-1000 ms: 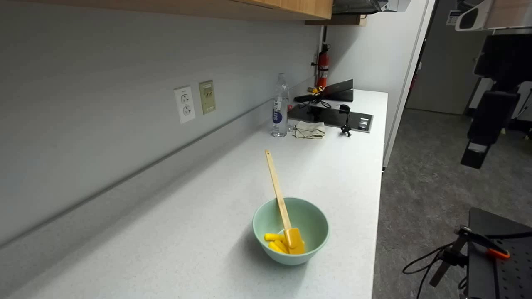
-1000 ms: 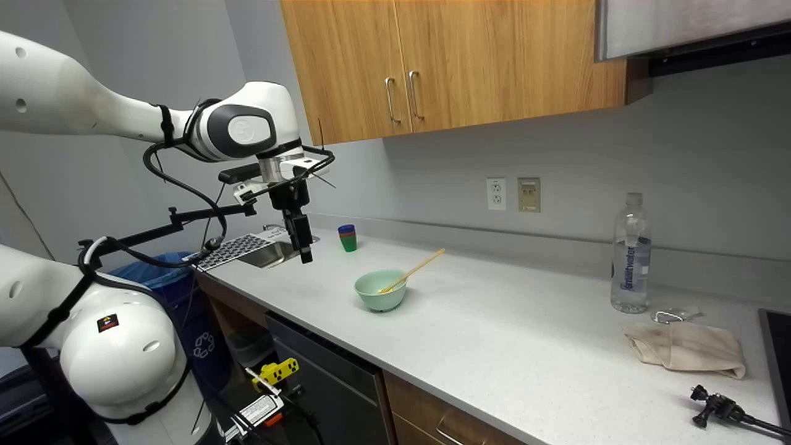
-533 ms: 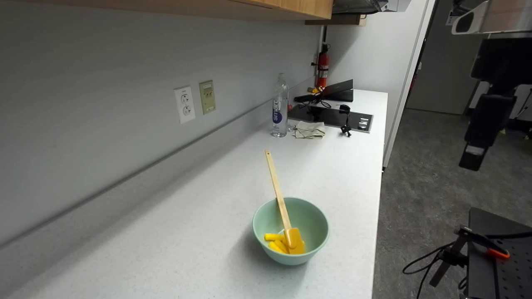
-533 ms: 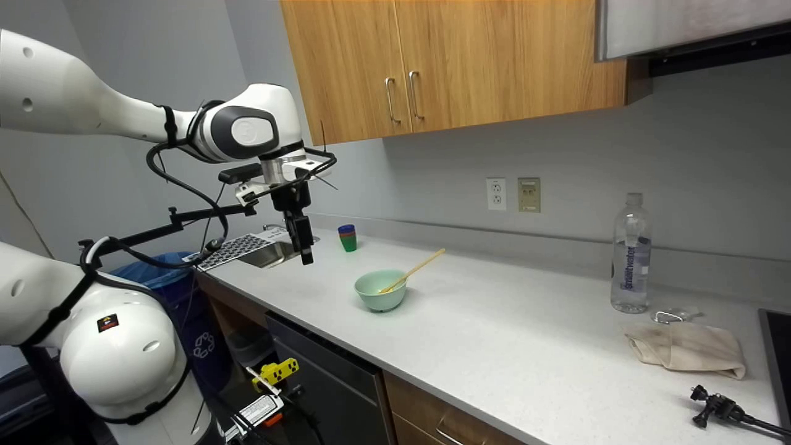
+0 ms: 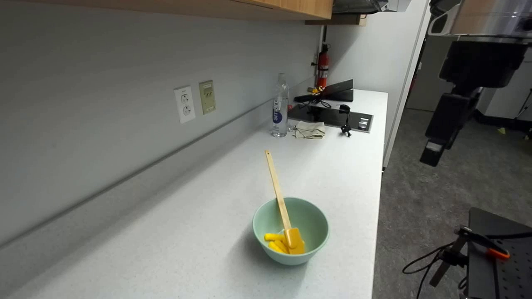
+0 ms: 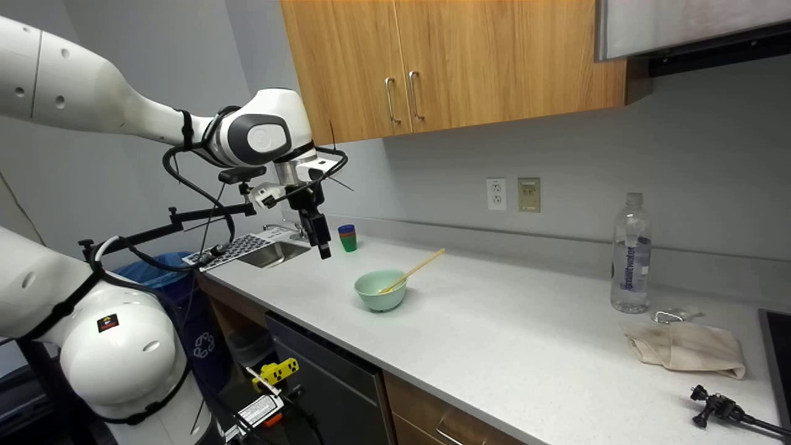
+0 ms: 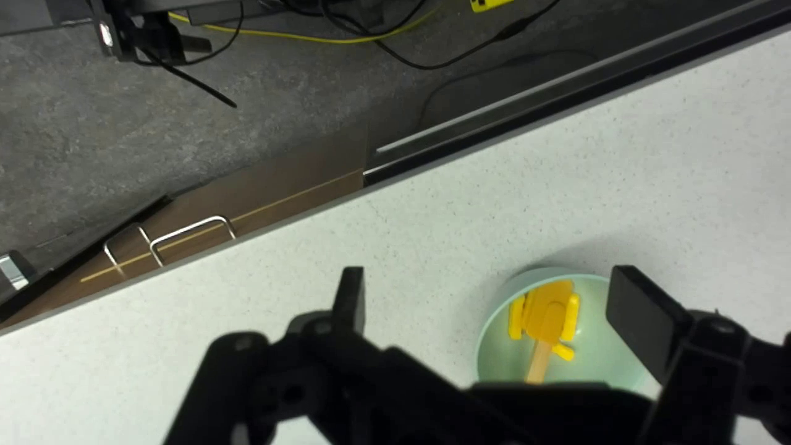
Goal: Mix in the bowl with the spatula
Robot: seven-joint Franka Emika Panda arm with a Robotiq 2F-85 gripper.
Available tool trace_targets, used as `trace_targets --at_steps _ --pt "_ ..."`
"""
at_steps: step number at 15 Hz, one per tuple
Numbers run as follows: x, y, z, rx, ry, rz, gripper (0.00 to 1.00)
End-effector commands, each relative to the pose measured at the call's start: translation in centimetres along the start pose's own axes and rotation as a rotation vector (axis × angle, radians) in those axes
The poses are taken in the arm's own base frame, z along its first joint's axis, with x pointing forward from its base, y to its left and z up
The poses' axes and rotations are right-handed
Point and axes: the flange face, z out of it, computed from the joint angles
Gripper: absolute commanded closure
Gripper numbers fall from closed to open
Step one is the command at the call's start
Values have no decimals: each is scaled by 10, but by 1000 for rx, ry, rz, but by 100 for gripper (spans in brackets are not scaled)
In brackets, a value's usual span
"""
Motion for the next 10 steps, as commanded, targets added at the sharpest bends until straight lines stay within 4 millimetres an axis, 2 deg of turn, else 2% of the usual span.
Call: trace_targets --at_steps 1,7,8,10 --pt "29 -21 1 28 38 -12 0" --pt "63 -48 1 34 55 -37 0" --pt "49 -38 5 39 49 -33 0" --pt "52 -39 8 38 41 -34 0"
